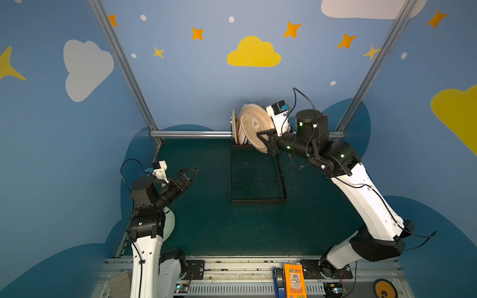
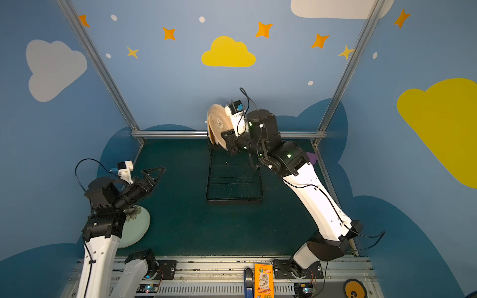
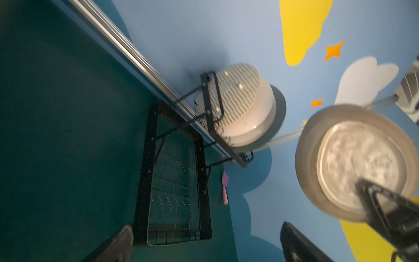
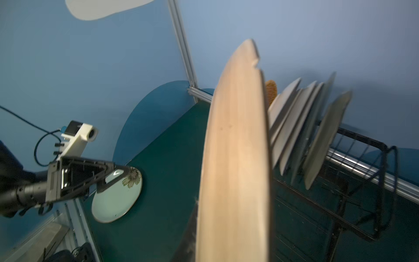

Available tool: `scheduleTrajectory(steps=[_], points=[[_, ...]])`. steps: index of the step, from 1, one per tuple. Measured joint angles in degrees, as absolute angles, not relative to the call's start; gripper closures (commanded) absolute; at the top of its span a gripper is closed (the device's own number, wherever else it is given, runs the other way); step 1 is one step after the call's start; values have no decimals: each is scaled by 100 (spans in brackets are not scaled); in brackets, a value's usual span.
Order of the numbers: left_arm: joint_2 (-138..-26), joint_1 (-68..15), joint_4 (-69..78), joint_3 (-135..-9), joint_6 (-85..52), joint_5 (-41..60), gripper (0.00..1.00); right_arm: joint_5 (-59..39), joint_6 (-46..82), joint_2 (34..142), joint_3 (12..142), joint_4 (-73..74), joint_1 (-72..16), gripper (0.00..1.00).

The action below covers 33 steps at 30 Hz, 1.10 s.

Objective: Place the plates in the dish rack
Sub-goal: 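Carry the navy plate with right gripper up to the rack slot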

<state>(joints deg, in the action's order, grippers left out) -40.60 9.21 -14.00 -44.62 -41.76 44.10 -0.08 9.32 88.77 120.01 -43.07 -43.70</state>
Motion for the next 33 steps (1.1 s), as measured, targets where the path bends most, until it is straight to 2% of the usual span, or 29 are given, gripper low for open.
scheduleTrajectory(steps=[5,9,17,33], points=[[-4357,-290,-1048,-4401,-3693,4191,0,355,1326,8781,12086,-4449,-3833,100],[-4676,-786,-910,-4394,-3216,4082,0,532,1544,8783,12086,-4484,-3411,100],[-4737,-854,-725,-4222,-2714,4154,0,438,1861,9231,12654,-4613,-2617,100],[-4797,-705,-399,-4023,-2571,4187,0,-36,2075,11330,13898,-4803,-2484,100]])
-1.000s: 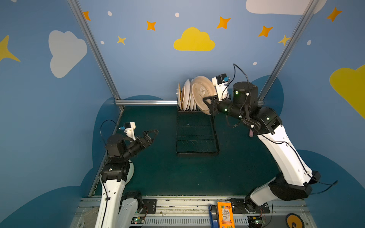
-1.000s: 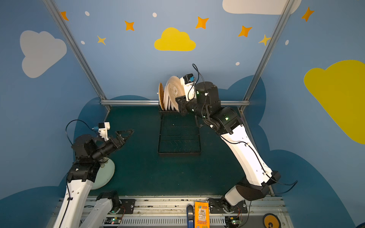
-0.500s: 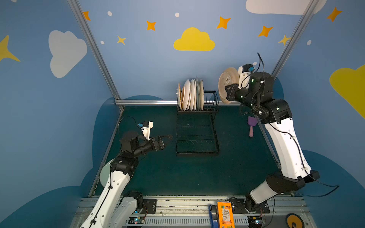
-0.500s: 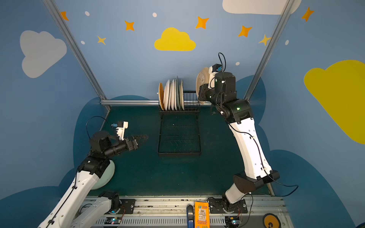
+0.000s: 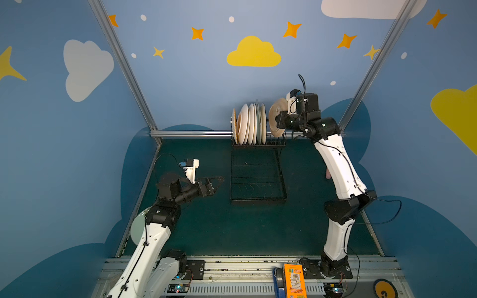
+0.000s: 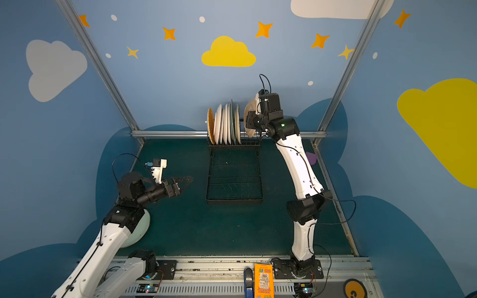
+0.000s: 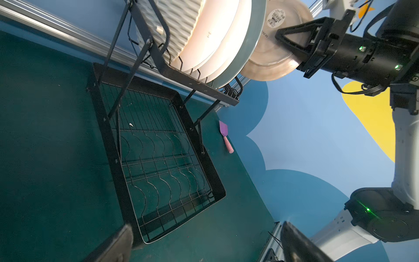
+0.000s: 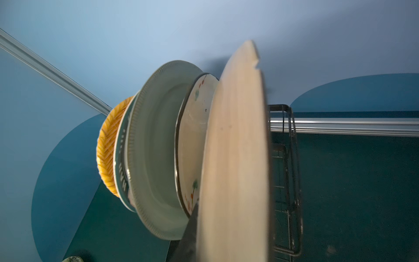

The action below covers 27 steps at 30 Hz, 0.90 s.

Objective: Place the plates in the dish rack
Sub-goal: 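Carry the navy plate with right gripper up to the rack slot, then lower the navy plate into the rack slot beside the cream plates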

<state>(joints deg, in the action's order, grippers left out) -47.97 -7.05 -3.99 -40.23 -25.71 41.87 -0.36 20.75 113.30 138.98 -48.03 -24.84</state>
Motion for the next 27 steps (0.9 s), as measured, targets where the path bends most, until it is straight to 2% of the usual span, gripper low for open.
scheduleTrajectory(steps=[27], points=[[-4908,-652,-366,-4023,-2574,4263,0,-161,2211,12044,14243,-4825,-2432,100]])
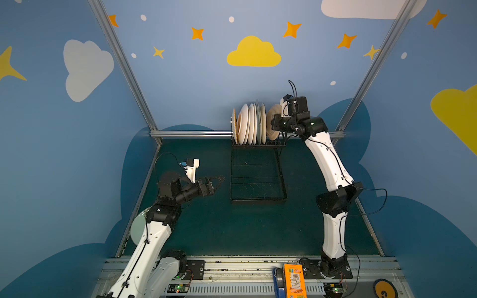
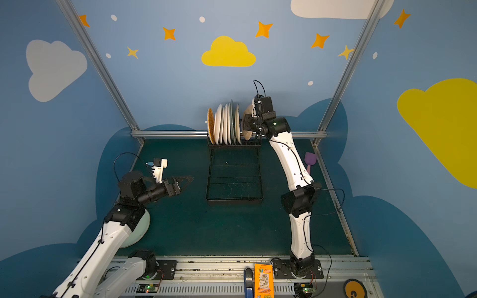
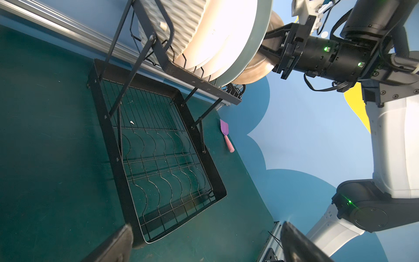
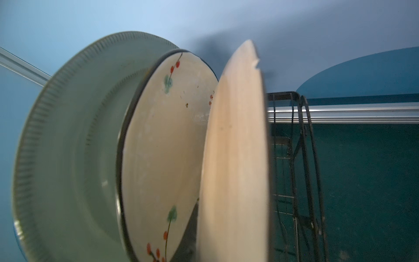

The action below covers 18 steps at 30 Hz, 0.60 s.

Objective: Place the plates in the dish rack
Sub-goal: 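Lower the navy plate into the rack slot beside the cream plates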

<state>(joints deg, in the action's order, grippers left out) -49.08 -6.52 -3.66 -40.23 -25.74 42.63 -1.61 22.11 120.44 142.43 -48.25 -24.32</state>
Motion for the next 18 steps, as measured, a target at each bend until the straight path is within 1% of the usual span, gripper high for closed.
scheduleTrajectory(steps=[18], points=[[-4901,-648,-366,-4023,-2576,4285,0,-130,2222,12226,14243,-4818,-2486,100]])
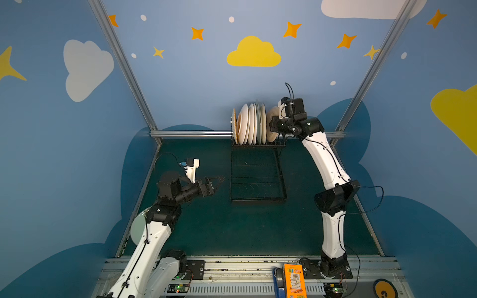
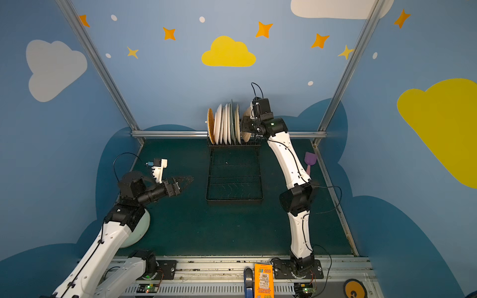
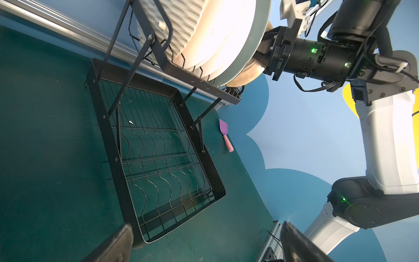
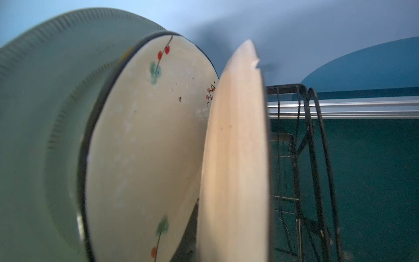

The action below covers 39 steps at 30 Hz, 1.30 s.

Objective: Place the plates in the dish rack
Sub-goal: 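Lower the navy plate into the rack slot beside the cream plates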

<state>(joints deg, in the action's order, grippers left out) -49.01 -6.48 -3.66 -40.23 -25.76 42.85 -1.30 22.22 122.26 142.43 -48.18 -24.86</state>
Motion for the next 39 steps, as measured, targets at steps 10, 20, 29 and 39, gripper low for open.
scheduleTrajectory(steps=[10,20,29,39], points=[[-4890,-648,-366,-4023,-2576,4285,0,43,2228,12355,14243,-4766,-2536,100],[-4890,-648,-366,-4023,-2580,4285,0,191,2220,12453,14256,-4711,-2576,100],[-4862,-648,-368,-4023,-2580,4285,0,209,2206,12521,14337,-4709,-2576,100],[-4853,-648,-368,-4023,-2580,4285,0,178,2206,12523,14341,-4703,-2576,92]])
